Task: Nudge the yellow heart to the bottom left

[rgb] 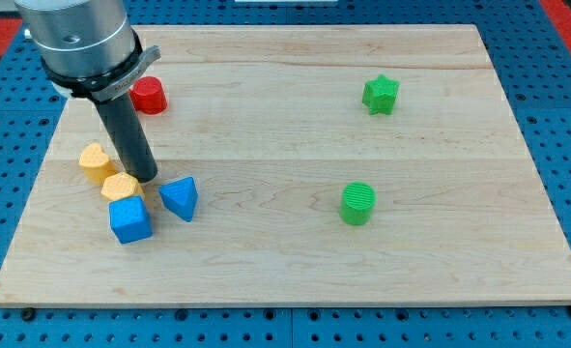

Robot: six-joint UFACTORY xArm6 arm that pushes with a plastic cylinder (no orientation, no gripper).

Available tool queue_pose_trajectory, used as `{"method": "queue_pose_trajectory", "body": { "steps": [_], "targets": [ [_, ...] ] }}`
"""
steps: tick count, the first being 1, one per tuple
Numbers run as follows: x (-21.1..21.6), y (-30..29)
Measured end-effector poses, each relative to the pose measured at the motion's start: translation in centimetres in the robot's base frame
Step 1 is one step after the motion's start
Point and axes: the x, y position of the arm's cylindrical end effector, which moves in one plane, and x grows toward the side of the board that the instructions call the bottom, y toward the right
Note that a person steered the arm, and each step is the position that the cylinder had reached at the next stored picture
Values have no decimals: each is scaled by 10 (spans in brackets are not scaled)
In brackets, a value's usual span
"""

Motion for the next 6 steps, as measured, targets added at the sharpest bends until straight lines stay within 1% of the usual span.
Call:
{"method": "queue_pose_trajectory", "body": {
  "steps": [1,3,4,5,6],
  "targets": [
    [-4,-4],
    [-37,-11],
    [-39,-32],
    [-25,-43],
    [2,-53]
  ]
}}
